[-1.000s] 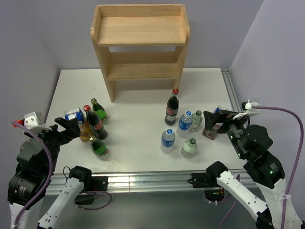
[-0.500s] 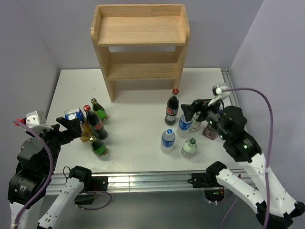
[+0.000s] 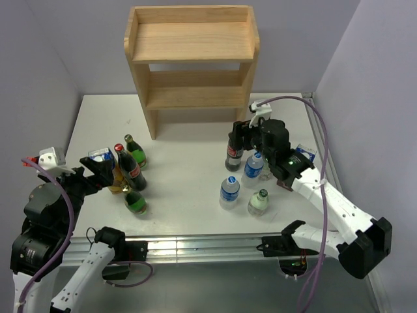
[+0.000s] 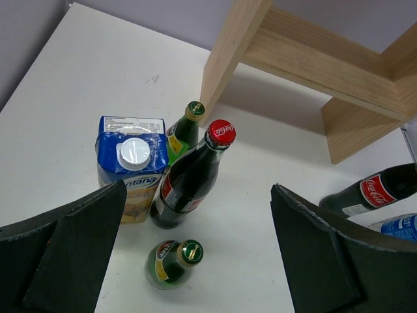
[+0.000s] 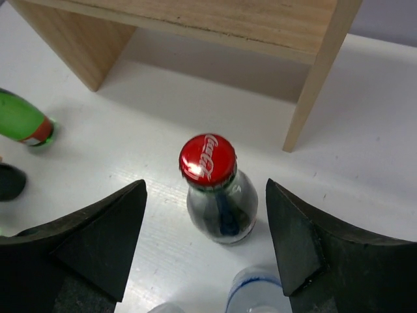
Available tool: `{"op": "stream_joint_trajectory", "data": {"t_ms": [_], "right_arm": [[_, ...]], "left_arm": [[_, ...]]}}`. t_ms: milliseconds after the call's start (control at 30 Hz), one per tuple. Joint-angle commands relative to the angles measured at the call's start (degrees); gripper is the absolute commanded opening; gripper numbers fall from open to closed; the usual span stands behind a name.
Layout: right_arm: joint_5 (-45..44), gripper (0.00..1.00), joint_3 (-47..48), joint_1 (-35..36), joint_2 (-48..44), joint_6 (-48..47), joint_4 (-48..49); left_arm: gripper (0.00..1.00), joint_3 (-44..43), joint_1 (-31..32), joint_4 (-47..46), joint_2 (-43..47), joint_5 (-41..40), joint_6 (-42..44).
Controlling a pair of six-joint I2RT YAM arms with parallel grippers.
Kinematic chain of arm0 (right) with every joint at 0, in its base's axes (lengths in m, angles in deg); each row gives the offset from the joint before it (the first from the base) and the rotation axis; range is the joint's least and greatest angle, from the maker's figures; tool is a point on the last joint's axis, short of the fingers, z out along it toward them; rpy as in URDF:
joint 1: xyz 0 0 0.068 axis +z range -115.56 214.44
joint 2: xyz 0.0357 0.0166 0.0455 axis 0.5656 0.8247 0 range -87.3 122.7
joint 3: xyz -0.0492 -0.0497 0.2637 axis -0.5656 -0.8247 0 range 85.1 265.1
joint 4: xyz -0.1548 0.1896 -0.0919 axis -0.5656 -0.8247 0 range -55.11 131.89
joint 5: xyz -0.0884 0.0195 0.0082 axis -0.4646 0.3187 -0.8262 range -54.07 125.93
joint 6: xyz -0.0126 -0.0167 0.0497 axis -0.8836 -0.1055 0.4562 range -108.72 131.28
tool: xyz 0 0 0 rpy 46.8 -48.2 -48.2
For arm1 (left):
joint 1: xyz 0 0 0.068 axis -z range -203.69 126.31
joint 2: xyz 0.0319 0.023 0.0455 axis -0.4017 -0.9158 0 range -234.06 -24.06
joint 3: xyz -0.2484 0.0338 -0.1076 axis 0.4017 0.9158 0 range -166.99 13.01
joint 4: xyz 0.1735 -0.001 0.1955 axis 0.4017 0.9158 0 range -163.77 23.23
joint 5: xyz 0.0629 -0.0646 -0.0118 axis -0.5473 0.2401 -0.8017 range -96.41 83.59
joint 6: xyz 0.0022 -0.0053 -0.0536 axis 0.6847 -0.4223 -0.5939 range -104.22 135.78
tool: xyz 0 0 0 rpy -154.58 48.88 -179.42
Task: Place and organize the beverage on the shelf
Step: Pick up the drink from the center of the board.
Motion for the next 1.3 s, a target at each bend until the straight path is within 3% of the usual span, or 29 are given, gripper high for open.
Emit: {"op": "stream_joint_trajectory", "data": {"t_ms": [0,200,400,433,500,733,1000,1167,1267], "right_arm": [[-4.9,0.80,-0.2,1.4,2.4,-2.9,8.8],[-10.0,0.58,-2.0,3.2,6.1,-4.6,14.9],[-11.6,0.20,-1.2,4.6,8.3,-5.7,16.5],[-11.9,0.08,-1.0,4.8,8.3,-5.7,16.5],[-11.6,0.01,0.3,5.4,8.3,-6.2,16.5],[-10.4,0.00,8.5,6.4,8.8,-6.5,12.4],[-7.6,0.00,17.5,6.7,8.8,-6.1,7.3],[-4.7,0.00,22.4,6.8,8.1,-6.2,5.5],[-3.0,0.00,25.8,7.0,7.6,-5.6,3.8]], "left_arm": [[1.00,-2.3,0.2,-2.2,-1.1,1.2,1.5],[0.99,-4.7,0.2,-1.8,-4.4,3.8,2.6],[0.99,-5.9,0.2,-2.9,-8.0,7.3,3.3],[0.99,-6.3,0.2,-3.6,-9.3,8.5,3.4],[1.00,-7.3,0.2,-4.7,-11.2,10.2,3.4],[1.00,-9.1,0.2,-13.9,-18.4,20.2,2.6],[1.00,-9.5,0.5,-23.9,-28.8,24.0,-0.2],[0.99,-8.4,3.5,-28.9,-30.8,20.4,-0.5],[1.00,-6.7,9.1,-33.8,-31.3,19.6,1.4]]}}
